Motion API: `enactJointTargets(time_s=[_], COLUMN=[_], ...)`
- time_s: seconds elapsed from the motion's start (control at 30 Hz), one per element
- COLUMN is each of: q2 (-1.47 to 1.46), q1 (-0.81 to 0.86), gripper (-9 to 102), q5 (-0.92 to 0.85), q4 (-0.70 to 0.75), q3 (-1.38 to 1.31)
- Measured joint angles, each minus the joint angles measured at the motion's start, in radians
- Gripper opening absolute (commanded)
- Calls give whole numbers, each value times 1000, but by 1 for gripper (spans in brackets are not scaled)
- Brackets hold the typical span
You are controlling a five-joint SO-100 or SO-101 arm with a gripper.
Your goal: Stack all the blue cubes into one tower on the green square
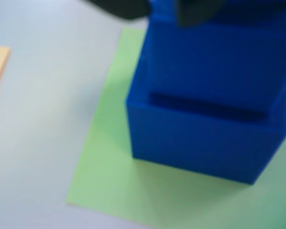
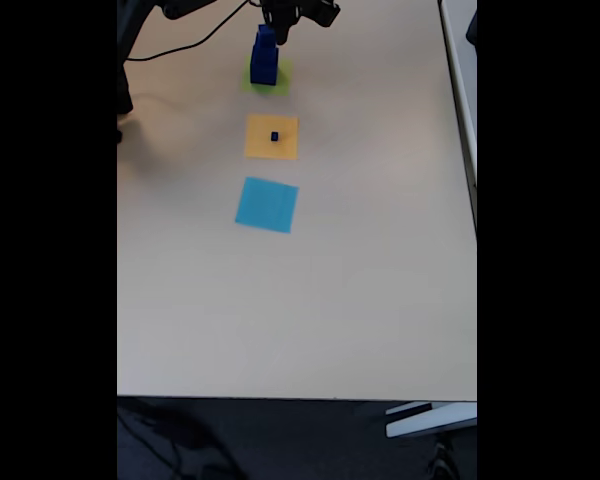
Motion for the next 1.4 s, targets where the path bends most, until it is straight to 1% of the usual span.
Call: enactJointTargets(time_s=[0.63,0.83,1.1,1.23,1.4], q2=[44,55,172,215,219], q1=[2,0,0,-25,-112], gripper=[0,0,0,0,0], q5=[0,35,43,100,204], q4=[0,0,0,0,0], q3=[0,23,89,130,152])
